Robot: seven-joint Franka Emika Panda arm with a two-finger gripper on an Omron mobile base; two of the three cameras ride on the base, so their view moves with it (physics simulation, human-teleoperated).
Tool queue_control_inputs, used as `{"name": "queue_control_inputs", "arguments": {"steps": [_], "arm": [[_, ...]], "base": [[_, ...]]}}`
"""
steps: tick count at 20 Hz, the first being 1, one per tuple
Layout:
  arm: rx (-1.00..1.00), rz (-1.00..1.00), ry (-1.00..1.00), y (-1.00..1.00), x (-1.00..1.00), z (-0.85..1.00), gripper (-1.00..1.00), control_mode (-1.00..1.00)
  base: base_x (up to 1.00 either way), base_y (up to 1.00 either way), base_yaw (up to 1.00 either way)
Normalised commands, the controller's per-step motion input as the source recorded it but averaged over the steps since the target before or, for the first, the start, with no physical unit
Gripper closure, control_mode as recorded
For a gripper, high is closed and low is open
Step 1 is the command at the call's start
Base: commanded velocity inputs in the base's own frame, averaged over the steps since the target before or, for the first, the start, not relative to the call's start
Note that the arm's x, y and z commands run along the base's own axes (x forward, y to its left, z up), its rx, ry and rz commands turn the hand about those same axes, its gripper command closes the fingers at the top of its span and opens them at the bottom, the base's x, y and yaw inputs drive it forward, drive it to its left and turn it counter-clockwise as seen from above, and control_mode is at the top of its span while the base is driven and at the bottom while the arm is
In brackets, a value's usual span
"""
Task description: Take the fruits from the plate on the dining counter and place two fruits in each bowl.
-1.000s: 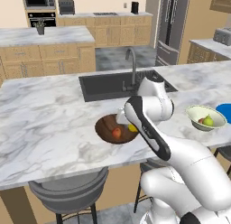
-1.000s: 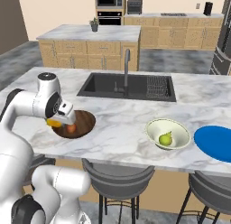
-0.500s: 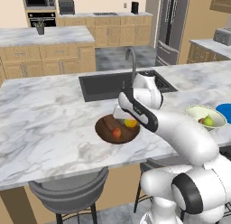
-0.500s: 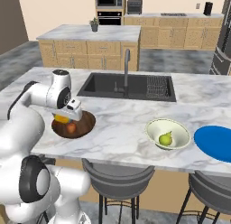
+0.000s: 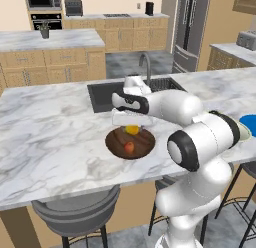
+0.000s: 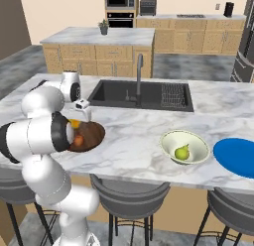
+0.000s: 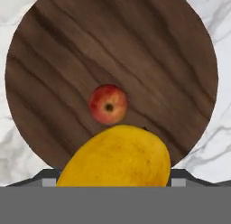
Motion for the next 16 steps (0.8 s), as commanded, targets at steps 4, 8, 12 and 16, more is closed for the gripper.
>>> {"name": "queue_control_inputs", "arguments": {"steps": [4, 8, 12, 16], "arm": [[0.00, -0.01, -0.04, 0.00, 0.30, -0.50, 1.00, -1.00], [0.00, 0.00, 0.00, 0.00, 0.08, -0.73, 1.00, -1.00], [0.00, 0.00, -0.01, 0.00, -0.07, -0.31, 1.00, -1.00], [0.01, 0.00, 0.00, 0.00, -0.13, 0.00, -1.00, -1.00]], "base": [[0.00, 0.00, 0.00], [0.00, 0.00, 0.00], [0.00, 0.00, 0.00], [0.00, 0.00, 0.00]]}}
